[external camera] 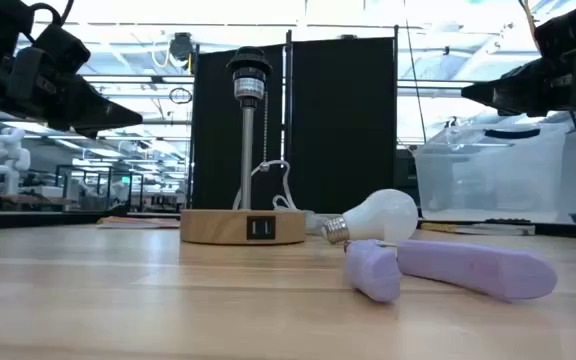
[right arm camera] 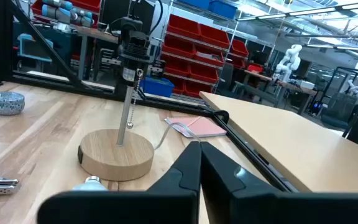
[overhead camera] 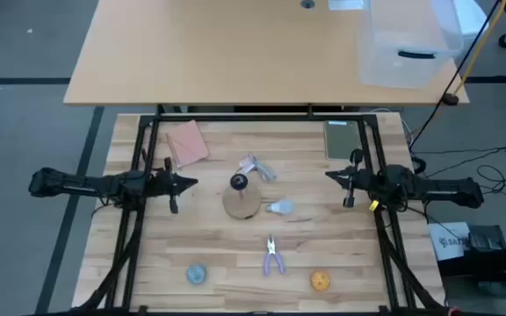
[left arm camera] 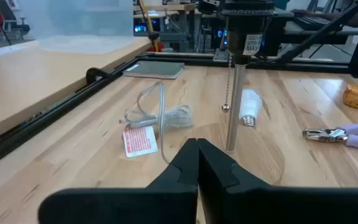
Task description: Screw lightbulb
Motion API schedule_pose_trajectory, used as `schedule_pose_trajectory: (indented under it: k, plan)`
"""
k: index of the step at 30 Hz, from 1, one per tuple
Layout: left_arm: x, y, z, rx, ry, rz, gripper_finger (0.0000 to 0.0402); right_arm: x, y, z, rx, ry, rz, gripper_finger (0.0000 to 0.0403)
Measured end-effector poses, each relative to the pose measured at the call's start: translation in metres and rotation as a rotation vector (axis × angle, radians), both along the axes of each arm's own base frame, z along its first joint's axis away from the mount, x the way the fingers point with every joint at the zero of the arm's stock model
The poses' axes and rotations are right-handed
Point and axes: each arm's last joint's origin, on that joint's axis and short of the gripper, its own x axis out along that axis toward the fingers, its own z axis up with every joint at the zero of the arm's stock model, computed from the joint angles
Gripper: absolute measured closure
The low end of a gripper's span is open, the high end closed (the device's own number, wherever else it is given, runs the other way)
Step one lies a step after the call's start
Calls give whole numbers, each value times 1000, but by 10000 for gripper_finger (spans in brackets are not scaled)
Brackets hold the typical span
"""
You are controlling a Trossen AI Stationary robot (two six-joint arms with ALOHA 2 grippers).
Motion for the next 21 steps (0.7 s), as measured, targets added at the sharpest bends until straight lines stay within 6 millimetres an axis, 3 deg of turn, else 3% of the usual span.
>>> schedule_pose_trajectory:
  k: [21]
  plan:
    - [0,0,0,0,1,0,401,0,0,0,0,0,0,403]
